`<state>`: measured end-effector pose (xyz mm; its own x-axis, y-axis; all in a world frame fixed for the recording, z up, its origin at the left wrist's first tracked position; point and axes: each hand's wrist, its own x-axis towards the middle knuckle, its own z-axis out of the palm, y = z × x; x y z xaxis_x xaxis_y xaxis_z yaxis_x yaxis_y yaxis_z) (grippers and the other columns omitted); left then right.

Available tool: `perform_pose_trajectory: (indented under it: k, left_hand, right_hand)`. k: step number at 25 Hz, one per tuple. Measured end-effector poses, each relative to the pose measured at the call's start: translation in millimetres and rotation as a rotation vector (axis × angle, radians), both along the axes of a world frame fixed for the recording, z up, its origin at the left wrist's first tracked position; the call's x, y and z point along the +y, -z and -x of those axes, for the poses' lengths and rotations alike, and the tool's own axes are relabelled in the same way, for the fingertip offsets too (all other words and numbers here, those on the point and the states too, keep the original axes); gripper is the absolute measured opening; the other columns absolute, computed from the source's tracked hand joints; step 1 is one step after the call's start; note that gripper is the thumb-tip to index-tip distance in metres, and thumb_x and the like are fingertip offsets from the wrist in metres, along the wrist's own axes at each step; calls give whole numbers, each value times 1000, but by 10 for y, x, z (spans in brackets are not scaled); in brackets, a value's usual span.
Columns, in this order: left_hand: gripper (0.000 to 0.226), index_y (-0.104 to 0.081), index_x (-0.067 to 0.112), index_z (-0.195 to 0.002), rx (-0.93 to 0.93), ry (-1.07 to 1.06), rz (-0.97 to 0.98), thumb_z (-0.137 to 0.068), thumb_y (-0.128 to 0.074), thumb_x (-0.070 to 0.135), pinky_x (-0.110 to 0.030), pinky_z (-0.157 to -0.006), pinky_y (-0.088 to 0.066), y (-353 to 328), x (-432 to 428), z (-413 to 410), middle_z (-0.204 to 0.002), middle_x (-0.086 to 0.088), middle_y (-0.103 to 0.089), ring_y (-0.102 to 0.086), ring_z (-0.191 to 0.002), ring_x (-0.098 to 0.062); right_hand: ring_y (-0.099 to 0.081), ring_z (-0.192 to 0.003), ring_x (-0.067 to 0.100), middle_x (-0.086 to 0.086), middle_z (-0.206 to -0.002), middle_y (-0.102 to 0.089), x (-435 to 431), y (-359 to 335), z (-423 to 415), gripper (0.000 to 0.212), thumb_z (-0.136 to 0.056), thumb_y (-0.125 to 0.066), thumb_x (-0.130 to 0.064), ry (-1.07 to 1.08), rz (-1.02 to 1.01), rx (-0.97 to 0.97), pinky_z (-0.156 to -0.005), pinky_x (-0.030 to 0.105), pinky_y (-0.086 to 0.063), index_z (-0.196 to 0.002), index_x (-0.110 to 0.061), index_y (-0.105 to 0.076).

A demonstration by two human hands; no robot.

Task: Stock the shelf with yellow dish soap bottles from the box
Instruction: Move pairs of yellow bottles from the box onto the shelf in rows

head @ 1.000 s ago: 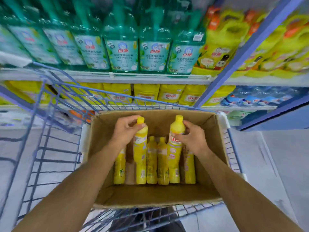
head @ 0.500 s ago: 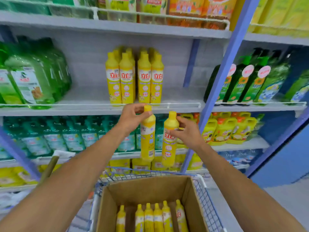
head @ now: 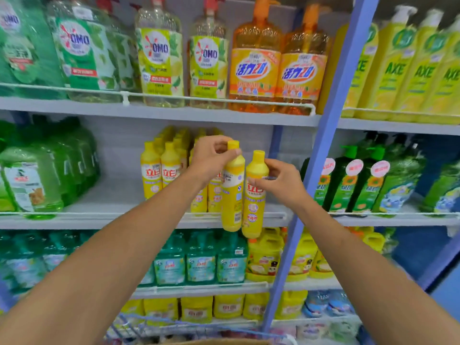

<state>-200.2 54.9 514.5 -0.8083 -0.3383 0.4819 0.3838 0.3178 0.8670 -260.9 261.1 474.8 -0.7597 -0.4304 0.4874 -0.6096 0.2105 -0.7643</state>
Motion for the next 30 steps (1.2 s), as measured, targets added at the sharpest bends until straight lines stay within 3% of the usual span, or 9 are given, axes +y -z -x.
perform_pose_trajectory:
  k: [5,10,14,18,23,26,28,30]
  left_hand:
    - [28,-74,1,-101,20,-119,21,-77,-85,10,-20,-71,-57,-164,241,559,-93,-11,-76,-68,-72,2]
    - [42,-78,8,-101,-59,-289,-30,-66,-91,26,-40,-84,-61,-154,327,1030,-91,-3,-77,-74,-84,-15]
    - [40,-78,10,-100,-129,-430,-57,-67,-92,27,-36,-83,-60,-4,476,1209,-90,-6,-77,-72,-81,-16]
    - [32,-78,13,-93,-181,-490,-38,-70,-90,30,-31,-77,-57,228,547,1337,-85,-3,-75,-68,-77,-16]
    - [24,-69,22,-88,-226,-446,113,-76,-83,36,-32,-74,-56,358,525,1399,-83,3,-69,-66,-82,-19]
    - [26,-70,17,-102,-330,-271,220,-78,-77,25,-37,-81,-58,410,404,1411,-93,-2,-73,-69,-88,-22]
    - [40,-65,15,-115,-405,-109,291,-76,-76,14,-44,-85,-59,460,291,1392,-102,-5,-74,-71,-93,-23]
    - [54,-60,14,-123,-436,-77,406,-74,-82,14,-46,-87,-59,503,210,1376,-109,-7,-73,-71,-96,-24]
  right_hand:
    - [-73,-98,13,-3,-105,-77,82,-132,693,48,-74,-90,-28,-26,30,15,-89,36,-59,-117,-19,-71]
    - [-72,-93,5,-3,-103,-76,39,-165,1143,43,-78,-87,-19,-48,52,-29,-84,23,-57,-118,-14,-69]
    - [-73,-98,16,3,-106,-76,-1,100,1371,42,-79,-86,-19,-68,40,-67,-91,37,-59,-116,-12,-68]
    - [-71,-103,16,3,-114,-73,54,313,1426,46,-83,-83,-17,-44,43,-125,-94,40,-59,-124,-15,-62]
    - [-69,-111,11,-3,-125,-70,90,471,1444,65,-81,-83,-26,-48,40,-167,-92,33,-58,-139,-23,-52]
    - [-71,-105,10,-4,-119,-72,67,540,1393,56,-81,-84,-25,-22,29,-189,-91,35,-59,-131,-19,-58]
    - [-71,-103,8,-4,-118,-73,59,557,1363,52,-82,-84,-26,15,37,-198,-89,31,-59,-128,-18,-60]
    - [-71,-103,7,-5,-117,-73,52,555,1372,51,-82,-83,-29,23,32,-213,-90,32,-59,-127,-18,-60]
